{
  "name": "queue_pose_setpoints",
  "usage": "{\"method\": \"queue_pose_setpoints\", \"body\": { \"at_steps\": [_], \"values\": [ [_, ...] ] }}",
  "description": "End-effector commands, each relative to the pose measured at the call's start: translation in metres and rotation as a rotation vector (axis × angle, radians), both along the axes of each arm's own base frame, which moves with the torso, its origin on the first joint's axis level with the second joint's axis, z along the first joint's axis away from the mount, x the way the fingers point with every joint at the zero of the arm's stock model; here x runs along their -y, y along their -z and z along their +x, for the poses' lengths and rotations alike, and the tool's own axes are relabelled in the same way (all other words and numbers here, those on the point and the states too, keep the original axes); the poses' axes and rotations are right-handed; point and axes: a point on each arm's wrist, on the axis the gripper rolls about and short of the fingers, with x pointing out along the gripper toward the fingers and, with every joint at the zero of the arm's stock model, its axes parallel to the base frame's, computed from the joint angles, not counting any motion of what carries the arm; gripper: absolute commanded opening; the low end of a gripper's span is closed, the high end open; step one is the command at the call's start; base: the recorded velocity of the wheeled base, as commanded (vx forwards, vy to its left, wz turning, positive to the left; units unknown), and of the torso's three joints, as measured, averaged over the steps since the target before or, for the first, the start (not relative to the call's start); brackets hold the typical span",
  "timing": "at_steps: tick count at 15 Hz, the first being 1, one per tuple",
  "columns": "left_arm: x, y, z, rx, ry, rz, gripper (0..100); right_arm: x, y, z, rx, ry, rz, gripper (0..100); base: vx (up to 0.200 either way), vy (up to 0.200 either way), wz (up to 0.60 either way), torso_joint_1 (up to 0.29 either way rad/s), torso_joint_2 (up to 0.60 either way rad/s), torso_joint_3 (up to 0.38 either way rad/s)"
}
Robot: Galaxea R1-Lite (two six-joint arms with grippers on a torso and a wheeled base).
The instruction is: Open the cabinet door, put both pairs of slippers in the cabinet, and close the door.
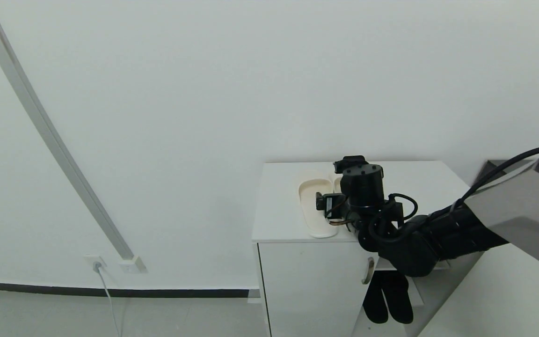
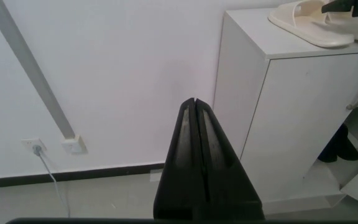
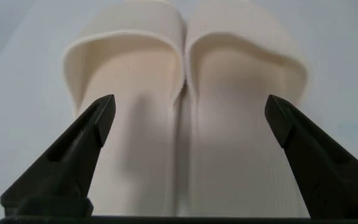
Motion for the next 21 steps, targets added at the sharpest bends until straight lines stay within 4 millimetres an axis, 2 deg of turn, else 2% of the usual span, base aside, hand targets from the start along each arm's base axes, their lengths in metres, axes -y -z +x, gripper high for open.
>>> {"method": "queue_pose_setpoints", "body": {
  "at_steps": [1, 7, 10, 13, 14, 18, 21],
  "values": [
    [0.000, 0.000, 0.000, -0.001, 0.000, 0.000, 0, -0.002, 0.016, 0.017, -0.011, 0.018, -0.011, 100, 0.000, 0.000, 0.00, 0.000, 0.00, 0.000],
    [0.000, 0.000, 0.000, -0.001, 0.000, 0.000, 0, -0.002, 0.028, 0.045, -0.005, -0.004, 0.009, 100, 0.000, 0.000, 0.00, 0.000, 0.00, 0.000],
    [0.000, 0.000, 0.000, -0.001, 0.000, 0.000, 0, -0.005, 0.026, 0.058, 0.027, 0.006, 0.021, 100, 0.000, 0.000, 0.00, 0.000, 0.00, 0.000],
    [0.000, 0.000, 0.000, -0.001, 0.000, -0.002, 0, -0.005, 0.028, 0.061, 0.029, 0.008, 0.017, 100, 0.000, 0.000, 0.00, 0.000, 0.00, 0.000],
    [0.000, 0.000, 0.000, -0.001, 0.000, 0.000, 0, -0.005, 0.030, 0.062, 0.028, 0.011, 0.016, 0, 0.000, 0.000, 0.00, 0.000, 0.00, 0.000],
    [0.000, 0.000, 0.000, -0.001, 0.000, 0.000, 0, -0.006, 0.029, 0.061, 0.038, 0.010, 0.023, 0, 0.000, 0.000, 0.00, 0.000, 0.00, 0.000],
    [0.000, 0.000, 0.000, -0.001, 0.000, 0.000, 0, -0.005, 0.016, 0.052, 0.051, 0.002, 0.031, 0, 0.000, 0.000, 0.00, 0.000, 0.00, 0.000]
  ]
}}
